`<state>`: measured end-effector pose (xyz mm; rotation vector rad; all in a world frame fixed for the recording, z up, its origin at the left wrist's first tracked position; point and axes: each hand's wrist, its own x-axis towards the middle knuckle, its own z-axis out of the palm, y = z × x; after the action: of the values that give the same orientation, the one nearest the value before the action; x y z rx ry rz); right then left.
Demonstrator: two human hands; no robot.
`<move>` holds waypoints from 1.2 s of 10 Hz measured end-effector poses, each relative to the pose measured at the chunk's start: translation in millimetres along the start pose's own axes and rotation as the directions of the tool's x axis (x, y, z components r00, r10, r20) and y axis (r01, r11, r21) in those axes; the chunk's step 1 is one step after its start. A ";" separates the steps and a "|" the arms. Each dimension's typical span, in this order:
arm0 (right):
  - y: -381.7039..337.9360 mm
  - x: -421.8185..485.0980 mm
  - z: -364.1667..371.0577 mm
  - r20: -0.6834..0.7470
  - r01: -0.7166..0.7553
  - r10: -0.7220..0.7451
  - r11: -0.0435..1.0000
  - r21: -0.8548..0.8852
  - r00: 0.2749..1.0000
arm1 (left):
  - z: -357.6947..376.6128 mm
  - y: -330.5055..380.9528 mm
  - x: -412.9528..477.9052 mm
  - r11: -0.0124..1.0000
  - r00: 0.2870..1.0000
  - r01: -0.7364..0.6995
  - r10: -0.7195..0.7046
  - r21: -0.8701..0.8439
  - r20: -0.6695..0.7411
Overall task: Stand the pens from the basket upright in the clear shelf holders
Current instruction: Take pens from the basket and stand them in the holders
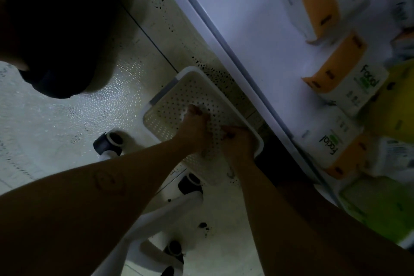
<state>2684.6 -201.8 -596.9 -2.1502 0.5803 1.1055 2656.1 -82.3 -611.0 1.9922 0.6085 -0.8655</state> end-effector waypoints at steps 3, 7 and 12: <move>-2.9 -6.8 -7.5 -0.011 0.031 -0.032 0.999 -0.042 0.999 | 0.4 -0.7 -2.2 0.996 0.993 0.014 -0.024 -0.084 -0.115; -17.8 -18.5 -19.0 0.060 0.037 -0.036 0.999 -0.010 0.998 | -23.7 11.6 -7.9 0.832 0.988 0.057 -0.127 -0.552 -0.090; -67.0 -122.4 -16.6 -0.072 0.362 -0.357 0.929 0.071 0.931 | -116.4 32.8 -85.1 0.756 0.995 -0.090 0.103 -0.648 -0.018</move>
<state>2669.0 -155.9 -465.0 -2.1129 0.2349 0.8053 2664.1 -7.7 -483.6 1.3579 0.6759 -0.5044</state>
